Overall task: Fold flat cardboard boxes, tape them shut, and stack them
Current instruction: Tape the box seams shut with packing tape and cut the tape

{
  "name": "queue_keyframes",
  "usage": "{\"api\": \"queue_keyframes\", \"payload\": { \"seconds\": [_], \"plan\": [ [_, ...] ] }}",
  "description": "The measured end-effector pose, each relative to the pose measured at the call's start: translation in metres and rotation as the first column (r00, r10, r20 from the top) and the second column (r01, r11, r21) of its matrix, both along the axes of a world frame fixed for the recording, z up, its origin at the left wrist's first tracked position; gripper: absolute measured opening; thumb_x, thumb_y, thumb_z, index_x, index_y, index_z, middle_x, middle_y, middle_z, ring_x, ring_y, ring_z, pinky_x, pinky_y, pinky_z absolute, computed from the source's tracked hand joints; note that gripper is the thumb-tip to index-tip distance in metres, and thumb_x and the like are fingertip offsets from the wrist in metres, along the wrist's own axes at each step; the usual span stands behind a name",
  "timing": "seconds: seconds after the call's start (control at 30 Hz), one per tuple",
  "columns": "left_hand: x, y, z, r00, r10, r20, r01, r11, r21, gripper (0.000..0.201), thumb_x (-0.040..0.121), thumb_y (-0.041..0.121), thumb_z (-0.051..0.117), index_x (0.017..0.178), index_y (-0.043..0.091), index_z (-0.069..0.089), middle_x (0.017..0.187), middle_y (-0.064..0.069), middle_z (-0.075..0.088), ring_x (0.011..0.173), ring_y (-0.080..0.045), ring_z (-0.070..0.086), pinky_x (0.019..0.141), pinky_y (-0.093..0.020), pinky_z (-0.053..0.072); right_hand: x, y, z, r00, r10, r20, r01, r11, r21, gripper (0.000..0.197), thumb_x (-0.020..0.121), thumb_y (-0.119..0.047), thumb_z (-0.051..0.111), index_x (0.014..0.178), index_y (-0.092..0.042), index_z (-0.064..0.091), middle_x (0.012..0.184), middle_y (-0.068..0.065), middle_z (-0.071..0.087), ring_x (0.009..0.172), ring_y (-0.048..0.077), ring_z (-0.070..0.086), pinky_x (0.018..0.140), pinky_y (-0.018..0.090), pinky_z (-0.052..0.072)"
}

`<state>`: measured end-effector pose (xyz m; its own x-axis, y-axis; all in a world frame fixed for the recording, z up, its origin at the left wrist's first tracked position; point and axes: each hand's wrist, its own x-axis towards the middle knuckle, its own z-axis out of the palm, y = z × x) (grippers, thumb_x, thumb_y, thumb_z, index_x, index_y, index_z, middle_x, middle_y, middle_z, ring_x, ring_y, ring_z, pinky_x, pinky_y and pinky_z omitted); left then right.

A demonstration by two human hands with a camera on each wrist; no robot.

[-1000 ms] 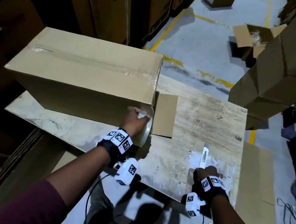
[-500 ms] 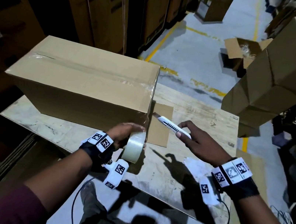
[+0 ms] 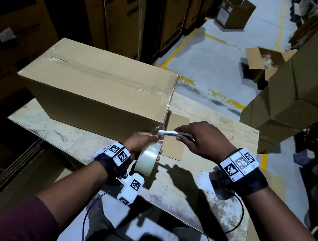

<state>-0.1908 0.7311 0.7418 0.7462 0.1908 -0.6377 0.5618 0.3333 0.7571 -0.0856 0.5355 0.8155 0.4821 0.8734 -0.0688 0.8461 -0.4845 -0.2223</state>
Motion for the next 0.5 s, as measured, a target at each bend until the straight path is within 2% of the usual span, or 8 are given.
{"api": "queue_keyframes", "payload": {
  "seconds": [0.13, 0.23, 0.33, 0.4, 0.5],
  "plan": [
    [-0.002, -0.002, 0.001, 1.000, -0.001, 0.007, 0.001, 1.000, -0.011, 0.024, 0.095, 0.013, 0.065, 0.116, 0.000, 0.066, 0.073, -0.016, 0.072, 0.054, -0.025, 0.069, 0.045, -0.029, 0.053, -0.007, 0.003, 0.006, 0.999, 0.006, 0.054, -0.004, 0.999, -0.052, 0.022, 0.104, -0.038, 0.049, 0.114, -0.031, 0.067, 0.080, -0.008, 0.059, 0.077, 0.020, 0.055, 0.059, 0.034, 0.045],
    [-0.004, -0.003, 0.002, 1.000, 0.002, 0.006, -0.002, 1.000, -0.006, 0.025, 0.095, 0.013, 0.066, 0.115, -0.001, 0.066, 0.075, -0.018, 0.071, 0.055, -0.026, 0.069, 0.046, -0.029, 0.054, -0.012, 0.009, 0.002, 0.992, -0.012, 0.129, 0.031, 0.989, -0.143, 0.020, 0.104, -0.032, 0.048, 0.111, -0.029, 0.065, 0.077, -0.007, 0.049, 0.076, 0.023, 0.052, 0.052, 0.030, 0.031],
    [-0.005, -0.002, 0.002, 0.999, -0.038, 0.007, 0.038, 0.998, -0.044, 0.030, 0.096, 0.018, 0.065, 0.118, -0.001, 0.065, 0.082, -0.022, 0.072, 0.063, -0.031, 0.070, 0.055, -0.035, 0.057, -0.012, 0.011, -0.007, 0.987, -0.055, 0.153, 0.094, 0.962, -0.257, 0.019, 0.103, -0.027, 0.048, 0.110, -0.026, 0.065, 0.086, -0.002, 0.057, 0.082, 0.026, 0.058, 0.055, 0.030, 0.030],
    [-0.006, 0.001, 0.004, 0.998, -0.067, 0.014, 0.068, 0.996, -0.053, 0.022, 0.098, 0.018, 0.062, 0.111, 0.001, 0.065, 0.079, -0.019, 0.072, 0.061, -0.029, 0.069, 0.052, -0.033, 0.056, -0.011, 0.001, -0.009, 0.987, -0.075, 0.139, 0.107, 0.965, -0.240, 0.019, 0.104, -0.030, 0.046, 0.113, -0.022, 0.060, 0.092, 0.001, 0.063, 0.080, 0.027, 0.059, 0.055, 0.032, 0.033],
    [-0.010, 0.004, 0.004, 0.992, -0.120, 0.047, 0.123, 0.989, -0.078, 0.013, 0.099, 0.015, 0.058, 0.102, 0.004, 0.062, 0.077, -0.019, 0.070, 0.060, -0.028, 0.068, 0.053, -0.031, 0.056, -0.014, -0.024, -0.012, 0.995, -0.096, 0.040, 0.100, 0.991, -0.086, 0.017, 0.105, -0.031, 0.043, 0.112, -0.018, 0.050, 0.082, 0.001, 0.059, 0.065, 0.025, 0.050, 0.056, 0.037, 0.039]
  ]
}}
